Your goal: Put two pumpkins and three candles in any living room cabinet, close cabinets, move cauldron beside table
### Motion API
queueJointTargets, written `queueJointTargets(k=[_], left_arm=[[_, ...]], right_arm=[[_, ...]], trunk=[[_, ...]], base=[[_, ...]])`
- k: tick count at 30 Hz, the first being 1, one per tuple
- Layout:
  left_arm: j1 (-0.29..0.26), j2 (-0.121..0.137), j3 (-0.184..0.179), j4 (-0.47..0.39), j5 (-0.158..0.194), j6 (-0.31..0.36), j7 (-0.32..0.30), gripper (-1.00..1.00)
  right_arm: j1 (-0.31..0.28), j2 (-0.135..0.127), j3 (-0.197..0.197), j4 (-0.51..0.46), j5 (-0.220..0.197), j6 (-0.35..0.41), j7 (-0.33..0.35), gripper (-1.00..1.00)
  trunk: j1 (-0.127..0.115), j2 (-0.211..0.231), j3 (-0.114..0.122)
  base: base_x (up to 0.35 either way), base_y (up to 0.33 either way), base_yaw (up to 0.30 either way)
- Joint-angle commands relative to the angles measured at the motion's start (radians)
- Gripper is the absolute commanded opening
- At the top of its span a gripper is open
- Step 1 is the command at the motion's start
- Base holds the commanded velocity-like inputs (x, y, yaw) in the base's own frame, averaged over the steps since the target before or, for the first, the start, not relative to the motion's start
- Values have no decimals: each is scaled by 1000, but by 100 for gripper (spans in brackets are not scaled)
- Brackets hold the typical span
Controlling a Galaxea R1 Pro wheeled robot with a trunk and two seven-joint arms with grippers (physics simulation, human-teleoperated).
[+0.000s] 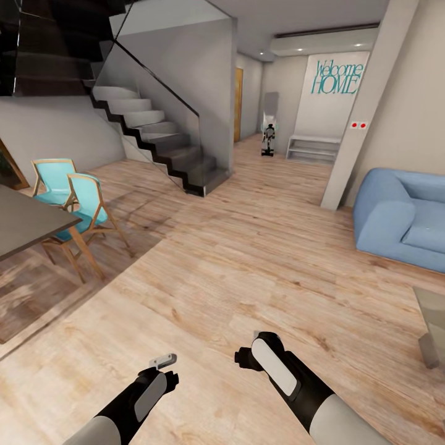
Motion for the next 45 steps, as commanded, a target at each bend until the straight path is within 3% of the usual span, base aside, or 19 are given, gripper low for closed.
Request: queueJointTargets(k=[1,14,22,34,37,38,45], left_arm=[[-1,1,-6,-2,8,2,8,100],[-1,-2,-6,-2,9,-20,9,100],[-1,2,-7,-15,10,-24,7,100],[-11,54,4,-50,15,4,8,100],[-13,68,5,-116,16,51,14,100],[-14,80,8,-156,17,109,14,100],[-14,87,8,-169,20,130,12,100]], right_arm=[[-1,0,2,-1,-8,1,-10,100],[-1,-6,1,0,-9,1,-9,100],[-1,-11,2,1,-6,1,8,100],[-1,-7,2,-1,2,0,-1,100],[-1,-4,3,0,3,0,-4,100],[-1,-3,3,0,4,0,-3,100],[-1,-3,4,11,5,-4,3,100]], trunk=[[0,-1,-1],[0,-1,-1],[23,-43,-20],[69,-127,-58],[81,-148,-67],[84,-155,-70],[111,-204,-92]], base=[[25,4,0],[35,1,0],[0,0,0],[0,0,0],[0,0,0],[0,0,0],[0,0,0]])
